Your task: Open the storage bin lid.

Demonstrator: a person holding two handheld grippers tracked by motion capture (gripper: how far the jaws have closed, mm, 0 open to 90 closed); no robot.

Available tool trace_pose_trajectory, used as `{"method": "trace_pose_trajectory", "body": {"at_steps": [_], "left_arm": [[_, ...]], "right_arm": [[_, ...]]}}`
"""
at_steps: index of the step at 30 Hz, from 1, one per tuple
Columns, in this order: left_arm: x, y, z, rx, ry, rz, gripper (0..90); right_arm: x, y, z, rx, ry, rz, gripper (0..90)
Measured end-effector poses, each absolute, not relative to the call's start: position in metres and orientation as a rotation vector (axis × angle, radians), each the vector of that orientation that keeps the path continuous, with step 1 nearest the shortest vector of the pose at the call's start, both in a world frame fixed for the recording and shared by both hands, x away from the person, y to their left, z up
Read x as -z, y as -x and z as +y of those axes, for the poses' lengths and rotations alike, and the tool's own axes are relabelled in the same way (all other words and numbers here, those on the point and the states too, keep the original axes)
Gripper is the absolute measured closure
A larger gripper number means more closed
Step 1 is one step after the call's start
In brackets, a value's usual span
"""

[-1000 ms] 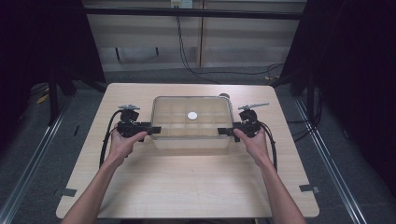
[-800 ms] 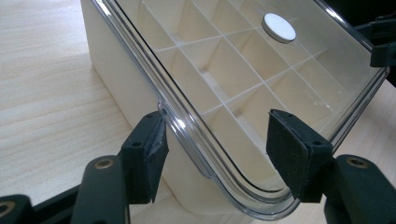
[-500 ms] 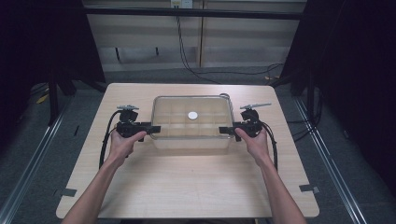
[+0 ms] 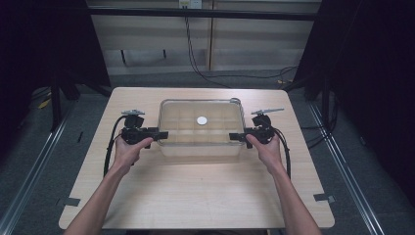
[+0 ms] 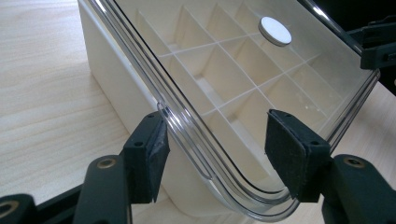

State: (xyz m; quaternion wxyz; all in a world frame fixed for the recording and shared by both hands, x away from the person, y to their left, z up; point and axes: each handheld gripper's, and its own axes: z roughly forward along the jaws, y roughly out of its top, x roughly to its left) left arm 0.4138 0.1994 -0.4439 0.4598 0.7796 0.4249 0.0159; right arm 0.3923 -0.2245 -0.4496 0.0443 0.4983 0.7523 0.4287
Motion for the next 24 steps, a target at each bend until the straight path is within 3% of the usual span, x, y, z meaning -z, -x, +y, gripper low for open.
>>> {"method": "trace_pose_trajectory", "body": {"at_steps": [11, 24], "left_arm": [[0.4421, -0.4122, 0.1998, -0.057, -1.907, 1.044, 42.8], [0.4388, -0.4098, 0.2000, -0.076, -1.899, 1.029, 47.8]], "right_arm": [[0.4464, -0.3904, -0.2254, -1.312, -1.507, 2.263, 22.4], [0.4405, -0.3864, -0.2283, -1.364, -1.520, 2.213, 30.5]]}}
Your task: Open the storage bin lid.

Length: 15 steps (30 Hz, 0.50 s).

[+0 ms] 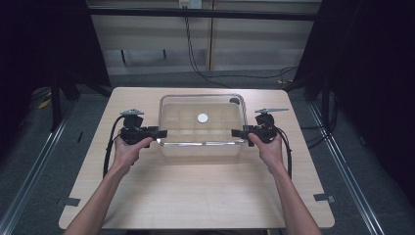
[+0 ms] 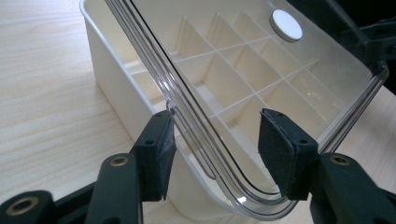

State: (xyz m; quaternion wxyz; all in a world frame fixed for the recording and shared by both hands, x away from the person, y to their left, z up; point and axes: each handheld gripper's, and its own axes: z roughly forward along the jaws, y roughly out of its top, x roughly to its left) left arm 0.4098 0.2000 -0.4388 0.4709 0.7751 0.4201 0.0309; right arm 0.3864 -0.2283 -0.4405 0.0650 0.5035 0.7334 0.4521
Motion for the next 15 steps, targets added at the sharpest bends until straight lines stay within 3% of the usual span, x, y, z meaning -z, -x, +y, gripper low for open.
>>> {"method": "trace_pose_trajectory", "body": {"at_steps": [15], "left_arm": [[0.4369, -0.4073, 0.1989, -0.099, -1.896, 1.011, 50.7]], "right_arm": [[0.4316, -0.3811, -0.2306, -1.423, -1.515, 2.186, 38.7]]}}
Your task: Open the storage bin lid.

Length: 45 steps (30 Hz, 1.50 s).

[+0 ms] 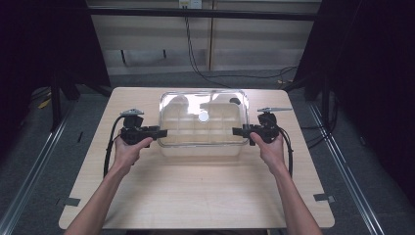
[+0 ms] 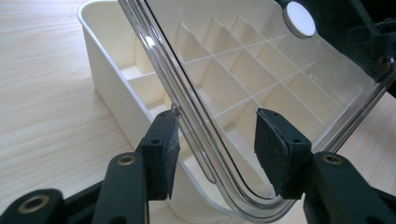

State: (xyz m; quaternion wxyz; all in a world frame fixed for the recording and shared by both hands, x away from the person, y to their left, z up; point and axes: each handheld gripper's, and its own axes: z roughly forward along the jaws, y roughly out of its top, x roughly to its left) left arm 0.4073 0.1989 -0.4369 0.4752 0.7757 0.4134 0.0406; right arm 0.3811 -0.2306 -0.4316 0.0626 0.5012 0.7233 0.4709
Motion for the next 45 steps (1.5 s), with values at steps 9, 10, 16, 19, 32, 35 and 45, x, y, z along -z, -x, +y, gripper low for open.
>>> {"method": "trace_pose_trajectory", "body": {"at_steps": [9, 10, 16, 19, 32, 35, 45], "left_arm": [[0.436, -0.406, 0.200, -0.109, -1.891, 1.012, 55.4], [0.435, -0.405, 0.200, -0.114, -1.891, 1.009, 55.9], [0.433, -0.404, 0.202, -0.123, -1.879, 1.008, 59.4], [0.432, -0.403, 0.204, -0.121, -1.865, 1.011, 60.9], [0.429, -0.401, 0.209, -0.122, -1.863, 0.974, 67.0], [0.429, -0.399, 0.210, -0.122, -1.851, 0.980, 68.0], [0.426, -0.397, 0.212, -0.134, -1.842, 0.981, 69.9]], "right_arm": [[0.431, -0.380, -0.230, -1.421, -1.523, 2.180, 41.5], [0.431, -0.380, -0.229, -1.419, -1.524, 2.180, 41.6], [0.431, -0.379, -0.229, -1.407, -1.520, 2.183, 42.1], [0.432, -0.378, -0.228, -1.397, -1.510, 2.200, 42.2], [0.430, -0.376, -0.231, -1.414, -1.521, 2.182, 47.1], [0.429, -0.375, -0.231, -1.424, -1.520, 2.181, 49.8], [0.427, -0.373, -0.230, -1.431, -1.521, 2.173, 52.6]]}}
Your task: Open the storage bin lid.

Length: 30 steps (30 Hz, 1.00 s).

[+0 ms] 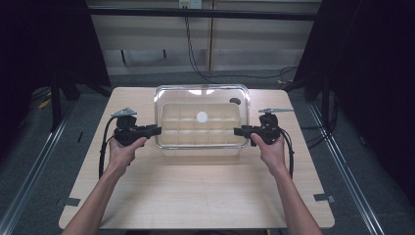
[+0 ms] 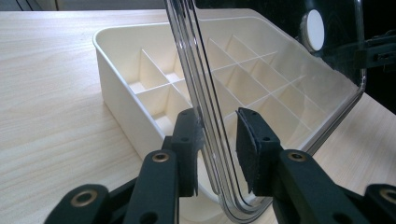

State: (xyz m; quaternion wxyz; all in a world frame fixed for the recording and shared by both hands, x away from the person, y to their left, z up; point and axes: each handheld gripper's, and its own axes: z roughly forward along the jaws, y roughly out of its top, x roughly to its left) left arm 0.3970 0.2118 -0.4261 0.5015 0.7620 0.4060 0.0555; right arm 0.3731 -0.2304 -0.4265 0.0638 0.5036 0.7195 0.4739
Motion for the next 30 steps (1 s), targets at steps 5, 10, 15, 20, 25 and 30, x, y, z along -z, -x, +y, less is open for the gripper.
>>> {"method": "trace_pose_trajectory", "body": {"at_steps": [5, 10, 15, 20, 25, 30], "left_arm": [[0.426, -0.396, 0.213, -0.139, -1.846, 0.977, 70.2], [0.425, -0.393, 0.213, -0.143, -1.849, 0.974, 70.8], [0.423, -0.391, 0.213, -0.150, -1.846, 0.971, 71.1], [0.423, -0.388, 0.214, -0.142, -1.831, 0.982, 71.2], [0.423, -0.386, 0.211, -0.158, -1.857, 0.977, 71.0], [0.421, -0.383, 0.211, -0.138, -1.863, 0.965, 70.6]], "right_arm": [[0.425, -0.372, -0.231, -1.442, -1.525, 2.167, 54.2], [0.422, -0.368, -0.230, -1.456, -1.517, 2.143, 55.7], [0.419, -0.365, -0.231, -1.482, -1.528, 2.124, 57.4], [0.419, -0.362, -0.230, -1.474, -1.543, 2.126, 57.0], [0.422, -0.360, -0.230, -1.453, -1.561, 2.130, 56.7], [0.420, -0.355, -0.232, -1.465, -1.561, 2.121, 56.0]]}}
